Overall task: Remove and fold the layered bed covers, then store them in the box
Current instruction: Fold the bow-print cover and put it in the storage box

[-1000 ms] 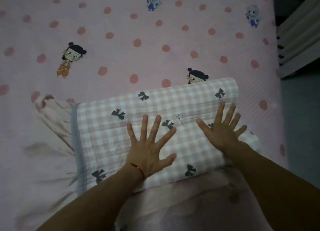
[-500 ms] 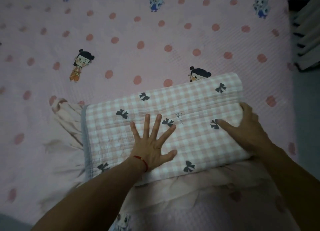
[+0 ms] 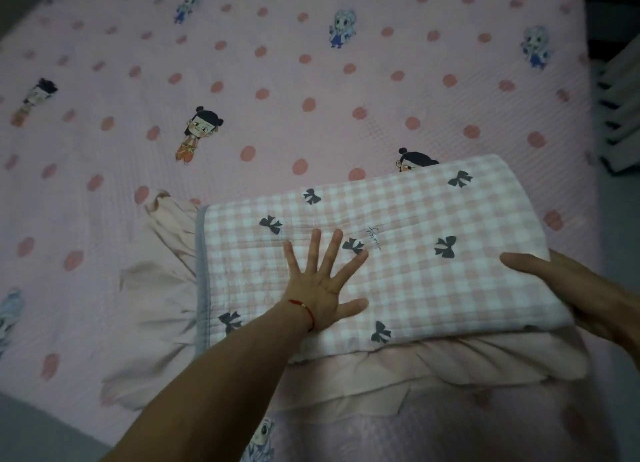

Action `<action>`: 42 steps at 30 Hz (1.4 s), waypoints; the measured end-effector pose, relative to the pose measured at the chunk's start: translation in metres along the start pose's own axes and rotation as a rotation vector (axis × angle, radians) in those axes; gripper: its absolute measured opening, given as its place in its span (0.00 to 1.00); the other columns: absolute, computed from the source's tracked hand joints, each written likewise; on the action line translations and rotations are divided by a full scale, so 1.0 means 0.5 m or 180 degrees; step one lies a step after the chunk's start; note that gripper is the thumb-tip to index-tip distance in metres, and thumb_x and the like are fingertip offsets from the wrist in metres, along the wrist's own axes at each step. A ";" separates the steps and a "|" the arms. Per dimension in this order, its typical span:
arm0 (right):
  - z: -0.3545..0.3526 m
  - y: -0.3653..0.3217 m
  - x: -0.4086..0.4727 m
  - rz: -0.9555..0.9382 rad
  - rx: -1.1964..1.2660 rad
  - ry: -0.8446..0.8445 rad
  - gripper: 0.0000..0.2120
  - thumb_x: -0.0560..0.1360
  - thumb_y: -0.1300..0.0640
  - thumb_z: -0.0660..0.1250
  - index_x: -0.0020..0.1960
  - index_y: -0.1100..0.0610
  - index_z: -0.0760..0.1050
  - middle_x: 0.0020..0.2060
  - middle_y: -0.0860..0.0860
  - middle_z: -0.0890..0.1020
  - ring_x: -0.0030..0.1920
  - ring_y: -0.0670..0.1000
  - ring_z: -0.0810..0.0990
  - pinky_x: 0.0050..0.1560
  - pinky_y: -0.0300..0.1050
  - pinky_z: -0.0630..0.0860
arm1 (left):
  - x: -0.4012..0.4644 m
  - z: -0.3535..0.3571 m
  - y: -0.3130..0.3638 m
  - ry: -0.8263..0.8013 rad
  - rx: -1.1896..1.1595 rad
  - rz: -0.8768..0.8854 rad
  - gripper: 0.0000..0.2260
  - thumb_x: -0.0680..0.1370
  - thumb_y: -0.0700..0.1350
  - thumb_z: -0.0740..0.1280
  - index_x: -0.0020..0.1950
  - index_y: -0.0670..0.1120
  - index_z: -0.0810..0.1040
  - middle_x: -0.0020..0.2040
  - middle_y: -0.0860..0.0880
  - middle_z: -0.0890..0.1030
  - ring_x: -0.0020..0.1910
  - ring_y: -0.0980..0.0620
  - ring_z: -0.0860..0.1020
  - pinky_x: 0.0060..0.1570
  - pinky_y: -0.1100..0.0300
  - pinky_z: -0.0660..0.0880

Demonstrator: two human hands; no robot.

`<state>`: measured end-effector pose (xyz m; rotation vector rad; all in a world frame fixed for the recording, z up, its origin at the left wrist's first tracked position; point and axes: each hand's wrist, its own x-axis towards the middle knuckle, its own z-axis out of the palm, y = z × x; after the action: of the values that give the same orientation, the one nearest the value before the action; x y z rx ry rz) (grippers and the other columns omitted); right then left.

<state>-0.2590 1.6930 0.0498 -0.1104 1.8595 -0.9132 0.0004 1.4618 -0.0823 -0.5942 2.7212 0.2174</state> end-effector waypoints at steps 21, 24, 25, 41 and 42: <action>0.766 -0.314 -0.273 -0.1662 -0.3520 0.0613 0.32 0.72 0.45 0.70 0.67 0.58 0.61 0.64 0.61 0.71 0.58 0.62 0.78 0.52 0.50 0.74 | -0.300 -0.146 -0.354 -0.0400 -0.4186 -0.0913 0.13 0.80 0.51 0.65 0.64 0.55 0.81 0.69 0.44 0.78 0.67 0.39 0.75 0.67 0.37 0.70; 0.945 -0.290 -0.230 -0.1460 -0.3425 0.0533 0.35 0.74 0.48 0.71 0.72 0.62 0.61 0.67 0.63 0.68 0.62 0.60 0.75 0.59 0.51 0.75 | -0.401 -0.243 -0.443 -0.0169 -0.6208 -0.1496 0.18 0.83 0.57 0.58 0.64 0.51 0.81 0.62 0.46 0.83 0.58 0.44 0.82 0.55 0.51 0.80; 0.996 -0.270 -0.209 -0.1453 -0.3561 0.0547 0.31 0.77 0.50 0.69 0.73 0.63 0.62 0.67 0.63 0.68 0.64 0.62 0.73 0.62 0.52 0.73 | -0.420 -0.268 -0.462 -0.0133 -0.6230 -0.1535 0.22 0.83 0.62 0.55 0.64 0.52 0.81 0.60 0.48 0.84 0.57 0.47 0.83 0.53 0.52 0.80; 0.775 -0.223 -0.055 -0.0794 -0.1508 0.1774 0.33 0.78 0.34 0.58 0.78 0.45 0.55 0.77 0.53 0.62 0.75 0.59 0.61 0.73 0.64 0.63 | -0.221 -0.119 -0.466 0.0666 -0.4344 -0.3404 0.48 0.63 0.78 0.61 0.78 0.65 0.46 0.80 0.44 0.60 0.77 0.35 0.59 0.74 0.31 0.53; 0.770 -0.223 -0.030 -0.0428 -0.1202 0.1567 0.35 0.78 0.30 0.54 0.80 0.43 0.50 0.78 0.54 0.60 0.76 0.61 0.61 0.73 0.67 0.62 | -0.218 -0.112 -0.456 0.0674 -0.4173 -0.3550 0.45 0.67 0.77 0.60 0.79 0.65 0.45 0.82 0.44 0.55 0.79 0.35 0.52 0.73 0.28 0.46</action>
<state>0.0287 1.4135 0.0563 -0.2629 2.4983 -0.7073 0.1742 1.2852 -0.0075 -2.3299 1.6014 1.6287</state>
